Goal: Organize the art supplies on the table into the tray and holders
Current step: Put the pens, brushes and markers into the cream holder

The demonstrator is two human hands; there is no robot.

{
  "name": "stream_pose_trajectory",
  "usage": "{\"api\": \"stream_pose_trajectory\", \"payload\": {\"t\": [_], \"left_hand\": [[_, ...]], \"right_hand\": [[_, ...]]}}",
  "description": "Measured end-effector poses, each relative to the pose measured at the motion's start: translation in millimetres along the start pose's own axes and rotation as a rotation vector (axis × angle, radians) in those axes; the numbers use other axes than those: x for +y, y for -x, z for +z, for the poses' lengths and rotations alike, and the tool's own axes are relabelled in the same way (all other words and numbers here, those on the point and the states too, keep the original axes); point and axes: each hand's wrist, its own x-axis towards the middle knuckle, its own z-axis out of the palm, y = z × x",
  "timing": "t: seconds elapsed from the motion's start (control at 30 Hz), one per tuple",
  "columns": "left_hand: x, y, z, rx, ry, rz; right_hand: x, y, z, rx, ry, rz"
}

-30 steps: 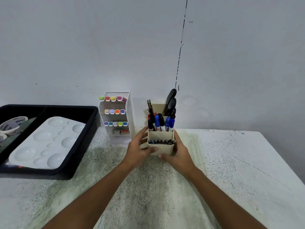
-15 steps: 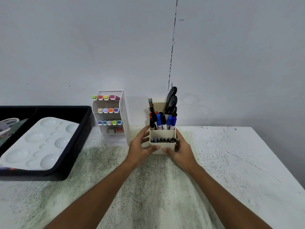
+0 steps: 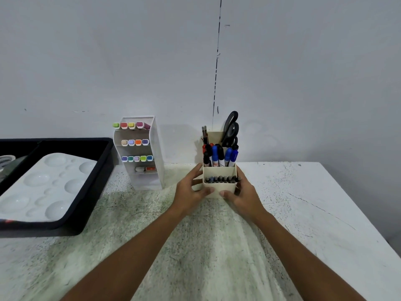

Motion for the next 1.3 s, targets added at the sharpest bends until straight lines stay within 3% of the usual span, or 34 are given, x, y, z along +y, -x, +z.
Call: {"api": "stream_pose_trajectory", "payload": {"t": [0.07, 0.17, 0.27, 0.37, 0.67, 1.0, 1.3], "left_hand": [[-5.0, 7.5, -6.8, 0.065, -0.111, 0.014], [-15.9, 25.9, -28.2, 0.336, -0.265, 0.068], [-25.6, 38.8, -60.0, 0.638, -0.278, 0.049], [-31.6, 39.7, -82.3, 0.803, -0.292, -0.025], [-39.0, 6.8, -85.7, 0.697, -0.062, -0.024], [-38.9, 5.4, -77.5, 0.747, -0.179, -0.093], [-29.7, 19.7, -28.9, 0.638, -0.195, -0.084]], "right_hand": [[2.1, 0.1, 0.6, -0.002, 0.007, -0.011], [3.0, 0.6, 1.2, 0.002, 0.002, -0.019], [-0.2, 1.4, 3.3, 0.026, -0.021, -0.031], [-1.4, 0.3, 6.5, 0.040, -0.064, -0.039], [6.6, 2.3, 11.4, 0.066, -0.035, -0.024], [13.9, -0.6, 11.0, 0.103, 0.038, -0.021], [17.9, -0.9, 10.9, 0.110, 0.027, -0.009]]}}
